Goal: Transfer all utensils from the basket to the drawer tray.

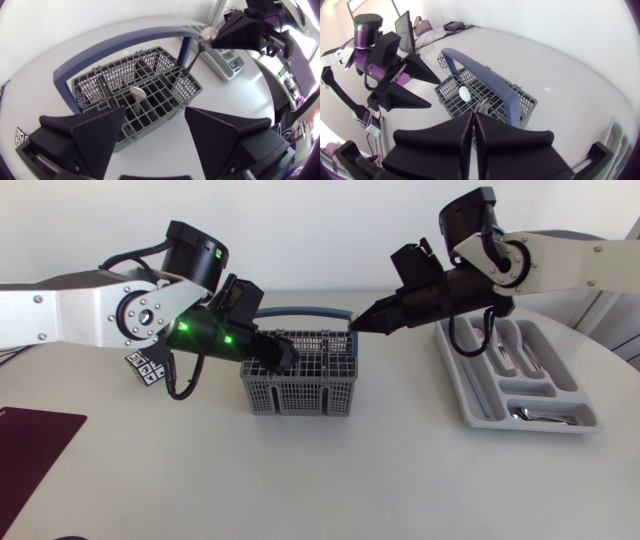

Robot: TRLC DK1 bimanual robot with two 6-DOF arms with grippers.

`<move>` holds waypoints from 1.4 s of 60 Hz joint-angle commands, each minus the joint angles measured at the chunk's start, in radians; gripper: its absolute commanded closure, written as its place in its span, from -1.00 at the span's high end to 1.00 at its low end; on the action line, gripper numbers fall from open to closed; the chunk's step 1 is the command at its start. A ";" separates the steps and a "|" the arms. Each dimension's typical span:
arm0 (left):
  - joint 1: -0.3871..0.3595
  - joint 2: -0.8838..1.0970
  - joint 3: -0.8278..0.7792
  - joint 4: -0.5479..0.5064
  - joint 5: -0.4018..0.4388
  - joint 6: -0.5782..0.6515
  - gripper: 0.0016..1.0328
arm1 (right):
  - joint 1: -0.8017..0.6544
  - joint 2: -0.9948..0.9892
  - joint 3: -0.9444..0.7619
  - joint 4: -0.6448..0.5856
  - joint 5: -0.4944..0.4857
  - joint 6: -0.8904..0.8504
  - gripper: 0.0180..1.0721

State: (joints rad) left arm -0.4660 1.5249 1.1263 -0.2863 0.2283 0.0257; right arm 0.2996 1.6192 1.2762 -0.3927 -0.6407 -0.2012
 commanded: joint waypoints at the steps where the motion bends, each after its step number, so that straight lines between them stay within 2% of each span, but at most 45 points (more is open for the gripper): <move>1: -0.002 -0.020 -0.025 0.006 0.006 -0.020 0.59 | 0.006 -0.041 -0.034 0.000 -0.016 0.019 -0.86; 27: 0.006 -0.026 -0.019 0.007 0.006 -0.021 0.59 | -0.004 -0.249 -0.077 -0.043 -0.050 0.016 -0.86; 39: 0.004 -0.026 -0.016 0.007 0.002 -0.018 0.59 | -0.080 -0.329 -0.130 -0.120 -0.039 -0.055 -0.86; 53: 0.010 -0.032 -0.013 0.007 -0.014 -0.018 0.58 | -0.218 -0.387 -0.216 -0.248 0.105 -0.247 -0.86; 56: 0.004 -0.031 -0.016 0.007 -0.040 -0.021 0.58 | -0.246 -0.397 -0.244 -0.261 0.154 -0.296 -0.86; 60: -0.019 -0.031 -0.019 0.007 -0.092 -0.030 0.58 | -0.283 -0.406 -0.287 -0.259 0.225 -0.360 -0.86; 72: -0.069 -0.026 -0.014 0.004 -0.225 -0.047 0.57 | -0.470 -0.380 -0.371 -0.215 0.326 -0.555 -0.86; 84: -0.072 -0.003 0.035 -0.044 -0.244 -0.092 0.54 | -0.646 -0.305 -0.385 -0.163 0.366 -0.722 -0.86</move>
State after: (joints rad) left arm -0.5354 1.5120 1.1309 -0.3138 -0.0074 -0.0269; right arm -0.2928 1.2724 0.9142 -0.5709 -0.2893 -0.8265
